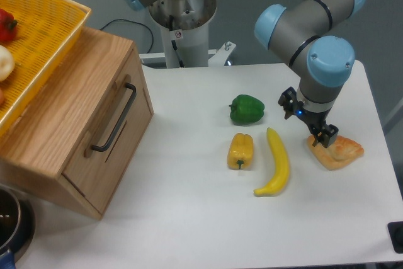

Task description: Slide the top drawer open

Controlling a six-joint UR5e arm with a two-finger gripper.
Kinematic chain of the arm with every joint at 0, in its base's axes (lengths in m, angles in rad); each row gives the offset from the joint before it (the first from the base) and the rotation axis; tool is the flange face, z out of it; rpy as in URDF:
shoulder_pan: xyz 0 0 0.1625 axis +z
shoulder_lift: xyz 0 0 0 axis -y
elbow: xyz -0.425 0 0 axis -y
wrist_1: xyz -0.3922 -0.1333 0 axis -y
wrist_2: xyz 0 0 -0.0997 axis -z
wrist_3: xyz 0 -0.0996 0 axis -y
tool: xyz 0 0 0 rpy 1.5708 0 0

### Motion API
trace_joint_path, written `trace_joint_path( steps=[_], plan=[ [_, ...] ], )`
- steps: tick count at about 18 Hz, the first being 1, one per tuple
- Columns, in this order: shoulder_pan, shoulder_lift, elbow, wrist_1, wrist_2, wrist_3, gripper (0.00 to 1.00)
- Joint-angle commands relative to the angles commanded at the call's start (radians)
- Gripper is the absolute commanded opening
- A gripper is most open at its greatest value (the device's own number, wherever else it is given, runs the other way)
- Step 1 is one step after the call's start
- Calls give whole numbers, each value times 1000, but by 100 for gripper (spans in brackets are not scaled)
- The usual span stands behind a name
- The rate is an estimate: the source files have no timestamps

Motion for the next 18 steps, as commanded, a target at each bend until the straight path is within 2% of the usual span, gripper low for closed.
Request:
trace_joint_path(
  steps=[4,6,8,10,15,18],
  plan=[
    [6,5,0,-3,-12,2,100],
    [6,14,0,-11,-55,-12,100],
    [8,32,2,-11,-156,-136,100],
    [9,64,0,-12,-199,-230,100],
    [-12,77,2,-17,-186,-245,100],
    [-49,78,6,-31,-115,-245,100]
  ],
)
